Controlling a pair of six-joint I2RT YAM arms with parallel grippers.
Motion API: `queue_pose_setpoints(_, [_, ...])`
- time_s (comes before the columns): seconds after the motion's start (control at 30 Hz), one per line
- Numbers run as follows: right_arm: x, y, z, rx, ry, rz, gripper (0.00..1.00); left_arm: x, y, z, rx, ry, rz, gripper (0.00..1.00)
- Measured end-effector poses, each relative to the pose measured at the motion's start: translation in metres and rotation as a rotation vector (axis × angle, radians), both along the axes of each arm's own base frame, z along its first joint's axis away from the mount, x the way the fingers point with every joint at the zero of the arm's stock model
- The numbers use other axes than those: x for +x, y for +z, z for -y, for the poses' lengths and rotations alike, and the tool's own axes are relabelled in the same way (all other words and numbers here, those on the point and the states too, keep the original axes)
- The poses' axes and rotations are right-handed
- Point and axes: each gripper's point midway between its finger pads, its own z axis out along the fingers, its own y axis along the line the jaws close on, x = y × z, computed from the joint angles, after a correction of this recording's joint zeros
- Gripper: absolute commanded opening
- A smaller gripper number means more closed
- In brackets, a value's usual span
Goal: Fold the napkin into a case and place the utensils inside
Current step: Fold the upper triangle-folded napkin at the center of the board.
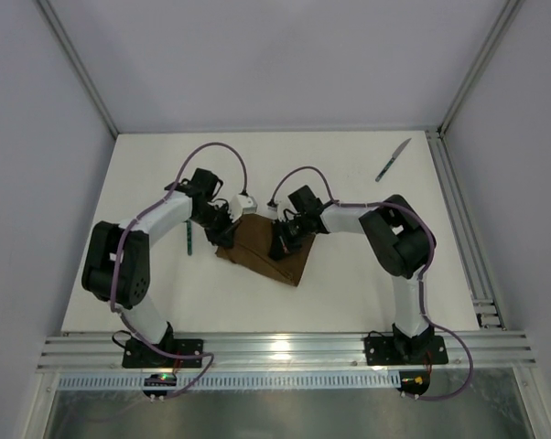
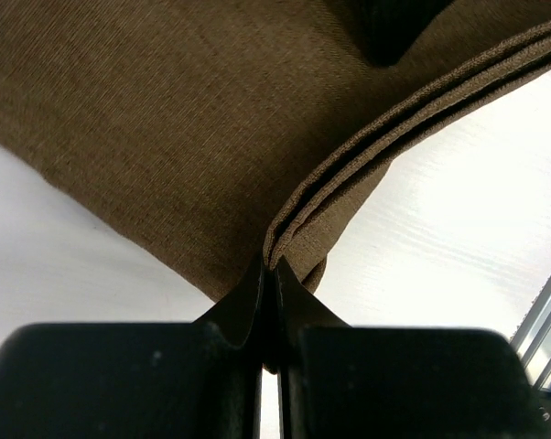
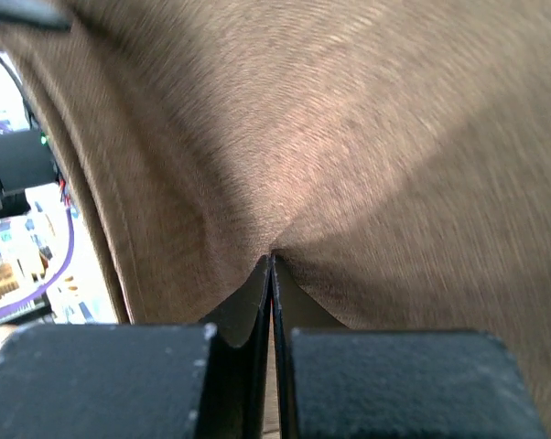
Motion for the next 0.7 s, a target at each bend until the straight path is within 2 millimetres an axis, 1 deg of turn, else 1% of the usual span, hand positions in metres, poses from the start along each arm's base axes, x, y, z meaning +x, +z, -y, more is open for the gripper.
queue_pose_setpoints(0.13, [-0.004,0.0,0.001,0.008,0.027,0.0,0.04,0.013,-0.004,-0.001,-0.008,0.001,-0.032,0.0])
queue_pose_setpoints(0.23, [-0.005,0.001,0.002,0.003,0.045,0.007,0.07,0.021,-0.009,0.004,-0.013,-0.011,-0.063,0.0])
queue_pose_setpoints(0.27, [-0.004,0.001,0.003,-0.004,0.049,0.012,0.09,0.023,-0.011,0.005,-0.013,-0.016,-0.075,0.0])
queue_pose_setpoints(0.3, [-0.003,0.002,0.003,-0.013,0.051,0.016,0.16,0.024,-0.013,0.006,-0.014,-0.022,-0.083,0.0])
queue_pose_setpoints(0.33, [-0.002,0.003,0.004,-0.025,0.05,0.019,0.19,0.023,-0.014,0.006,-0.013,-0.028,-0.089,0.0])
queue_pose_setpoints(0.43, [0.005,0.009,0.007,-0.066,0.047,0.066,0.3,0.018,-0.015,0.005,-0.011,-0.044,-0.106,0.0])
queue_pose_setpoints(0.5, [0.014,0.017,0.01,-0.098,0.029,0.112,0.36,0.015,-0.015,0.004,-0.008,-0.052,-0.112,0.0])
queue_pose_setpoints(0.53, [0.019,0.023,0.012,-0.113,0.016,0.133,0.37,0.014,-0.015,0.004,-0.007,-0.054,-0.116,0.0])
queue_pose_setpoints(0.7, [0.053,0.064,0.022,-0.129,-0.074,0.281,0.45,0.011,-0.014,0.004,-0.011,-0.057,-0.127,0.0])
